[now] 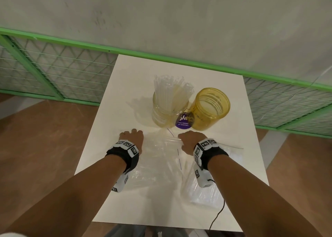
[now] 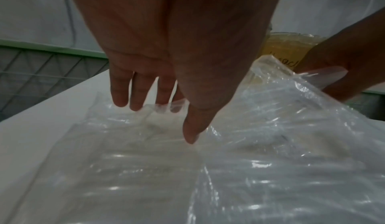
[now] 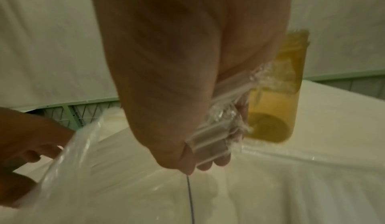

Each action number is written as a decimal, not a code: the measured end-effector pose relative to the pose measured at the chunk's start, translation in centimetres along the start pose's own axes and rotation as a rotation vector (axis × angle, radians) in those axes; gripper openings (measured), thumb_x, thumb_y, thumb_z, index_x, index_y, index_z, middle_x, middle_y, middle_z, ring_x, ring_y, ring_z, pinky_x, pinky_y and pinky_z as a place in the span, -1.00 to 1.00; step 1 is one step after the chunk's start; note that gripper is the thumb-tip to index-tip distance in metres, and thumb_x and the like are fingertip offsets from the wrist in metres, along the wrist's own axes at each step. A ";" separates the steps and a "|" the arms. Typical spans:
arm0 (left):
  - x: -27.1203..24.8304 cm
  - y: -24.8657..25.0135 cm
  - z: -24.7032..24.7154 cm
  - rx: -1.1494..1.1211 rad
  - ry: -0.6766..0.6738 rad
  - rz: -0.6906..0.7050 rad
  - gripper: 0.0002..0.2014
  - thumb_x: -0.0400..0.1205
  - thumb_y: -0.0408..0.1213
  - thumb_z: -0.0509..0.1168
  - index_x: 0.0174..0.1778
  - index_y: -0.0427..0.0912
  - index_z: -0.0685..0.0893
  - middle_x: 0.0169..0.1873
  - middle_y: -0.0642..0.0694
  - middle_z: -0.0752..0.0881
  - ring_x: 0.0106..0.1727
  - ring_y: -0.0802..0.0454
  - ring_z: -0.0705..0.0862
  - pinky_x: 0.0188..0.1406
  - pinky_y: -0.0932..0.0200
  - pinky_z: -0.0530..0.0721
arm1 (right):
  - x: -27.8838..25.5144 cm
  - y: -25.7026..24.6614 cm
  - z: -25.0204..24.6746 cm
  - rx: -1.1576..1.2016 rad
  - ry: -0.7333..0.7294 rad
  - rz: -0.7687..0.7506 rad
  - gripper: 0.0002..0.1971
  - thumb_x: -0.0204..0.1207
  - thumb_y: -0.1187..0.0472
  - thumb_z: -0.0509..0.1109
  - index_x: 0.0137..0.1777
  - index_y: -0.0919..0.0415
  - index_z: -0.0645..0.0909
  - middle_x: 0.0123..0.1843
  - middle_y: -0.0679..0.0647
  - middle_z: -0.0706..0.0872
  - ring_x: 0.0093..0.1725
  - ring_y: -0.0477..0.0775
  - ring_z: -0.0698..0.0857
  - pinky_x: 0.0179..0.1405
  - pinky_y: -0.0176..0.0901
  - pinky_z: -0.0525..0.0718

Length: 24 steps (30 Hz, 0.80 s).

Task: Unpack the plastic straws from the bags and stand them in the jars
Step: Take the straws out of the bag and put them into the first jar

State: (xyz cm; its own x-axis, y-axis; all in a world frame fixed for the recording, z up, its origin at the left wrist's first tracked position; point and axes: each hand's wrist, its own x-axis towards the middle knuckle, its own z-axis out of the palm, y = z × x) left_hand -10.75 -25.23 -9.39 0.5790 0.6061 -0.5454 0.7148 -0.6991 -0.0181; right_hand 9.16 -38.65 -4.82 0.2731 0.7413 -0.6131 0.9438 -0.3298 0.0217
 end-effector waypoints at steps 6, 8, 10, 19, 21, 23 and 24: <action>-0.4 4.2 -3.3 -0.139 0.384 0.199 -0.52 0.53 -0.05 0.23 0.37 -0.10 0.50 0.27 -0.07 0.56 0.30 -0.13 0.51 0.31 -0.08 0.45 | -1.6 2.0 -2.5 -0.135 0.087 -0.010 -0.64 0.69 0.19 0.28 0.48 0.05 0.56 0.34 0.09 0.70 0.28 0.16 0.72 0.21 0.02 0.70; -0.6 5.7 -3.7 -0.225 0.392 0.346 -0.42 0.53 0.05 0.25 0.48 -0.07 0.45 0.35 -0.04 0.54 0.37 -0.10 0.48 0.39 -0.08 0.41 | -2.0 2.0 -3.3 -0.190 0.100 -0.027 -0.63 0.70 0.20 0.27 0.49 0.06 0.55 0.34 0.11 0.69 0.28 0.17 0.72 0.12 0.00 0.67; -0.7 7.0 -3.8 -0.235 0.333 0.431 -0.31 0.51 0.11 0.32 0.55 -0.05 0.39 0.42 -0.03 0.50 0.44 -0.09 0.45 0.45 -0.08 0.36 | -2.3 1.6 -3.9 -0.247 0.114 -0.049 -0.65 0.69 0.22 0.29 0.45 0.08 0.58 0.29 0.11 0.72 0.21 0.18 0.75 0.01 -0.02 0.68; -0.2 9.9 -4.0 -0.272 0.200 0.190 -0.74 0.58 -0.05 0.33 0.17 0.04 0.62 0.05 0.04 0.64 0.15 -0.07 0.65 0.22 -0.07 0.40 | -3.4 0.6 -5.3 -0.303 0.148 -0.127 -0.73 0.62 0.17 0.36 0.30 0.10 0.64 0.10 0.10 0.74 0.04 0.18 0.76 -0.14 -0.04 0.67; 0.0 10.0 -4.2 -0.305 0.185 0.170 -0.87 0.59 -0.14 0.28 0.03 0.05 0.62 -0.08 0.08 0.67 0.09 -0.06 0.68 0.15 -0.04 0.37 | -3.6 0.8 -5.1 -0.256 0.168 -0.146 -0.73 0.59 0.14 0.39 0.28 0.07 0.65 0.07 0.08 0.74 0.01 0.17 0.76 -0.07 0.01 0.74; 0.4 9.8 -3.9 -0.314 0.199 0.164 -0.90 0.62 -0.20 0.21 0.01 0.06 0.57 -0.09 0.07 0.69 0.07 -0.06 0.69 0.13 -0.01 0.36 | -3.6 1.3 -5.1 -0.180 0.192 -0.173 -0.72 0.55 0.06 0.43 0.25 0.03 0.64 0.04 0.04 0.74 0.00 0.14 0.76 -0.05 0.04 0.77; 0.6 9.6 -3.6 -0.323 0.213 0.158 -0.90 0.63 -0.22 0.17 0.00 0.07 0.53 -0.10 0.07 0.69 0.07 -0.07 0.69 0.11 0.00 0.34 | -3.6 1.6 -5.3 -0.129 0.222 -0.187 -0.68 0.53 -0.01 0.45 0.25 0.00 0.62 0.04 0.01 0.74 0.01 0.11 0.76 -0.07 0.02 0.77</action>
State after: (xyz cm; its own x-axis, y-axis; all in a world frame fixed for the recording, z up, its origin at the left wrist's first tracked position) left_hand -2.19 -30.21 -6.86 0.7355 0.5894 -0.3341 0.6771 -0.6554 0.3345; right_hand 10.62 -38.74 1.57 0.1136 0.8960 -0.4293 0.9934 -0.1097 0.0339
